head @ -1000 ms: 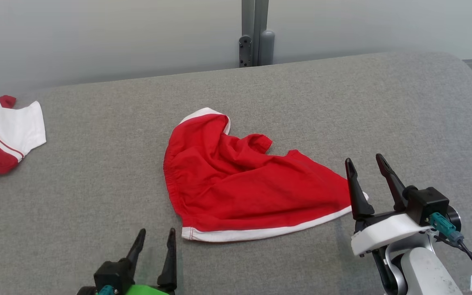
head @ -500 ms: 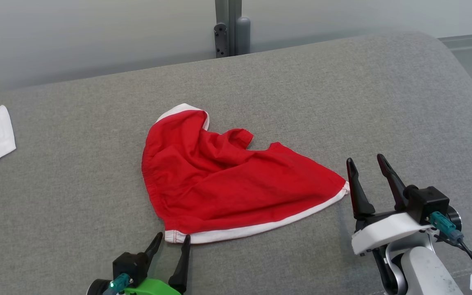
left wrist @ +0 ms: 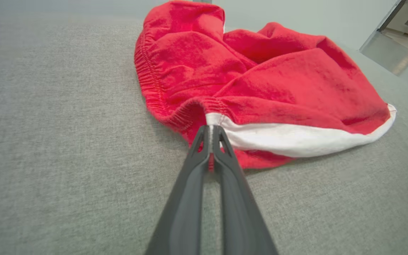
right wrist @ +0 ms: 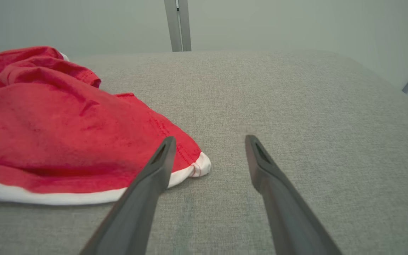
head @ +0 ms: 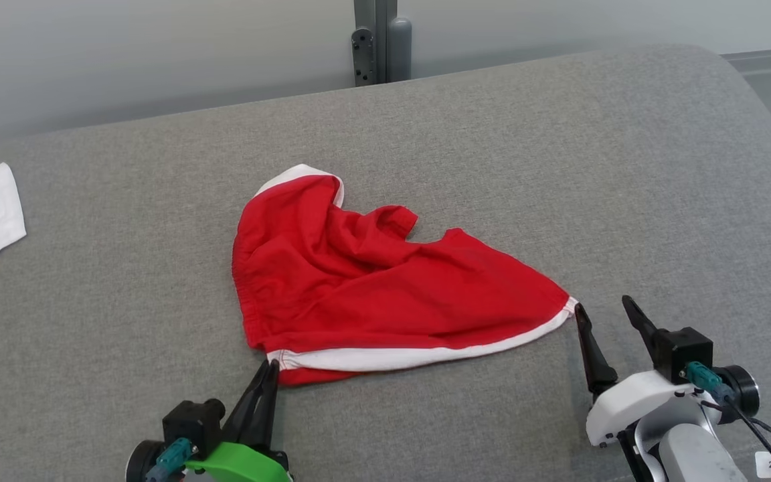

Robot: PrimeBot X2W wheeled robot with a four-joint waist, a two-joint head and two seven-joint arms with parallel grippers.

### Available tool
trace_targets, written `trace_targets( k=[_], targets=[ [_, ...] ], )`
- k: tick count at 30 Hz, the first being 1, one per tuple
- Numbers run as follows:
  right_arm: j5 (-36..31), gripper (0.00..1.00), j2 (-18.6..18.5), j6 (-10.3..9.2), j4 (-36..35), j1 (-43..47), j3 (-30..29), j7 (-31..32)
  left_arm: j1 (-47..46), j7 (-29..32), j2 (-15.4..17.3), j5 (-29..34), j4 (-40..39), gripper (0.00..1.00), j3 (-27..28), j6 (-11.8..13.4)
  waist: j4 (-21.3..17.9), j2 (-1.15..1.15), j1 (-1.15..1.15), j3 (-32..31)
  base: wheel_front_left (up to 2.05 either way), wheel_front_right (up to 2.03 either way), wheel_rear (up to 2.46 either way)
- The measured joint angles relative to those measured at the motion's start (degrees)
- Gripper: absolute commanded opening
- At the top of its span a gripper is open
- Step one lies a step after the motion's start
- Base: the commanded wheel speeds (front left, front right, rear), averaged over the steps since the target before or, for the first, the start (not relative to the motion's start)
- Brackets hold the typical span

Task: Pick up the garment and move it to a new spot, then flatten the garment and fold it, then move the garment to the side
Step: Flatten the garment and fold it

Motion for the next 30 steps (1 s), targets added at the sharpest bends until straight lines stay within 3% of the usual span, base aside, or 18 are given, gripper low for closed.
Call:
trace_targets(
  k=[16,18,19,20,21,22,30],
  targets=[
    [2.1,1.0,-1.5,0.0,12.3,-4.5,8.9,0.1,0.1,-0.3,0.8,-1.0,-0.1,0.0,3.5,1.9,3.1,0.0,0.0,1.7,0.0,0.0,0.0],
    [2.6,0.49,-1.6,0.0,13.0,-5.1,9.3,0.1,0.1,-0.3,0.8,-1.0,0.0,0.0,3.6,1.9,3.1,0.0,0.0,1.9,0.0,0.0,0.0],
    [2.7,0.44,-1.6,0.0,13.2,-5.4,9.5,0.0,0.1,-0.3,0.8,-1.0,0.0,0.0,3.6,1.9,3.1,0.0,0.0,1.9,0.0,0.0,0.0],
    [2.8,0.3,-1.6,0.0,13.4,-5.6,9.7,0.0,0.1,-0.3,0.8,-1.0,0.0,0.0,3.7,1.9,3.1,0.0,0.0,2.0,0.0,0.0,0.0],
    [3.1,0.22,-1.6,0.0,13.7,-5.7,9.9,0.0,0.1,-0.3,0.8,-0.9,-0.1,0.0,3.8,1.9,3.1,0.0,0.0,2.0,0.0,0.0,0.0],
    [3.3,0.0,-1.6,0.0,14.0,-5.9,10.0,0.0,0.1,-0.3,0.8,-0.9,-0.1,0.0,3.9,1.9,3.1,0.0,0.0,2.0,0.0,0.0,0.0],
    [10.6,0.0,-1.1,0.03,12.1,-6.4,11.2,0.0,0.1,-0.4,0.2,-0.8,-2.9,0.0,5.7,1.5,2.6,0.0,0.0,1.5,0.0,0.0,0.0]
  ],
)
